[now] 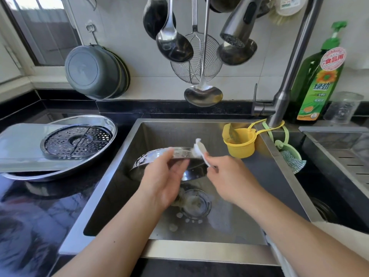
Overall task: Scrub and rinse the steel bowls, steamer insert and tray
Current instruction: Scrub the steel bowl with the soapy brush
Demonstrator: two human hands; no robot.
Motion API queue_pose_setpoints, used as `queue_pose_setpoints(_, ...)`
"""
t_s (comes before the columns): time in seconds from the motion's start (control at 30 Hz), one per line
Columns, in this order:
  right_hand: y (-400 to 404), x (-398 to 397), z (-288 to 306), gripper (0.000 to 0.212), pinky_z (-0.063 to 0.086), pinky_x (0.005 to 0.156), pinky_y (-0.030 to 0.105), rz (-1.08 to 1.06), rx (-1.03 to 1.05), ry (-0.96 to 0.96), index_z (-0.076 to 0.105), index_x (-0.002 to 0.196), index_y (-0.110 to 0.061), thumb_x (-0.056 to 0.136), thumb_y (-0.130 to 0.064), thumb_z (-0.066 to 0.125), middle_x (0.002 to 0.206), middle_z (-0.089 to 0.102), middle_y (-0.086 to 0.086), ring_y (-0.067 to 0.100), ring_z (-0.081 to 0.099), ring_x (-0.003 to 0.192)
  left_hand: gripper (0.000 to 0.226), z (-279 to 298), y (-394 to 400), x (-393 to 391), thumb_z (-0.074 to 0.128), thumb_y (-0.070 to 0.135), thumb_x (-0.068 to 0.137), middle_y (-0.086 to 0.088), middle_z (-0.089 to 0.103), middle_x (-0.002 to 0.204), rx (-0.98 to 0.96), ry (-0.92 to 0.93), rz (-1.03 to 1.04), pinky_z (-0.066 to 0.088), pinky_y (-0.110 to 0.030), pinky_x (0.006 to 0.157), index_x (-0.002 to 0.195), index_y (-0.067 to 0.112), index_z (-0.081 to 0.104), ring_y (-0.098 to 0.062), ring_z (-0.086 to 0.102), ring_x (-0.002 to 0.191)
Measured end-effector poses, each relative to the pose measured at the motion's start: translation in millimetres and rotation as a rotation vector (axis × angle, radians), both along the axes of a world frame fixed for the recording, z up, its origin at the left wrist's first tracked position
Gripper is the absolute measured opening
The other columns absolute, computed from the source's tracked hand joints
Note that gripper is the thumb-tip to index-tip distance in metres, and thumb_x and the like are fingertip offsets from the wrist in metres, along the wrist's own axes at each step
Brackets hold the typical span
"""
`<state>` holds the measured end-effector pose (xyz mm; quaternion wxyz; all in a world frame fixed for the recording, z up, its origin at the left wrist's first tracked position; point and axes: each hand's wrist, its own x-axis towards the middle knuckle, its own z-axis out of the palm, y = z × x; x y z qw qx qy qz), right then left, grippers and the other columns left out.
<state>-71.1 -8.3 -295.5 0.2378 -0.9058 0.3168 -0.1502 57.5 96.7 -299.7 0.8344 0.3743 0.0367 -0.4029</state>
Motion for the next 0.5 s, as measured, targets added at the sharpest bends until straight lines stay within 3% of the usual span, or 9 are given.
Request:
queue_pose_setpoints(0.07, 13, 6, 0, 0.050, 0.038, 0.063, 0.035, 0.093, 0.006, -0.042, 0.048, 0.144, -0.048, 0.100, -0.026, 0.048, 0.063, 0.039, -0.002, 0.023, 0.038, 0.073, 0.019, -1, -1, -6, 0.050, 0.003, 0.105, -0.025, 0.073, 0.104, 0.036, -0.033, -0.087, 0.059, -0.039, 0.091, 0.103, -0.007, 0.066, -0.031, 0.076, 0.093)
queue_pose_setpoints(0.13, 16, 9, -1, 0.051, 0.040, 0.064, 0.037, 0.124, -0.020, -0.042, 0.045, 0.145, -0.050, 0.100, -0.026, 0.048, 0.064, 0.039, -0.001, 0.024, 0.039, 0.075, 0.020, -2, -1, -1, 0.048, 0.000, 0.105, -0.026, 0.073, 0.105, 0.042, -0.014, -0.029, 0.061, -0.038, 0.083, 0.104, -0.009, 0.065, -0.031, 0.076, 0.091)
queue_pose_setpoints(0.23, 0, 1, -3, 0.050, 0.037, 0.055, 0.034, 0.023, -0.041, 0.013, 0.046, 0.147, -0.045, 0.101, -0.026, 0.045, 0.068, 0.043, -0.001, 0.023, 0.043, 0.069, 0.017, -3, 3, 12, 0.048, 0.003, 0.106, -0.025, 0.072, 0.106, -0.004, 0.041, 0.104, 0.062, -0.040, 0.074, 0.111, -0.008, 0.061, -0.033, 0.075, 0.094)
queue_pose_setpoints(0.37, -9, -3, -3, 0.047, 0.038, 0.056, 0.033, -0.019, 0.036, 0.045, 0.050, 0.146, -0.041, 0.101, -0.025, 0.045, 0.074, 0.048, -0.002, 0.022, 0.045, 0.072, 0.020, -5, 3, 13, 0.043, 0.008, 0.110, -0.028, 0.068, 0.113, 0.008, 0.058, 0.122, 0.059, -0.046, 0.080, 0.116, -0.006, 0.056, -0.037, 0.072, 0.099)
queue_pose_setpoints(0.43, 5, 4, -4, 0.047, 0.036, 0.054, 0.033, 0.074, 0.067, 0.037, 0.052, 0.142, -0.047, 0.100, -0.028, 0.047, 0.071, 0.049, -0.002, 0.021, 0.046, 0.068, 0.020, -5, 1, 5, 0.046, 0.006, 0.108, -0.029, 0.068, 0.111, 0.084, 0.042, 0.013, 0.057, -0.046, 0.086, 0.114, -0.007, 0.059, -0.037, 0.071, 0.097)
queue_pose_setpoints(0.5, 18, 10, -7, 0.049, 0.039, 0.061, 0.033, 0.177, 0.055, 0.056, 0.050, 0.143, -0.049, 0.099, -0.027, 0.048, 0.083, 0.060, 0.003, 0.024, 0.054, 0.076, 0.020, -9, 0, 4, 0.049, 0.000, 0.104, -0.028, 0.069, 0.103, 0.160, 0.018, -0.055, 0.056, -0.045, 0.090, 0.117, -0.010, 0.061, -0.036, 0.071, 0.096)
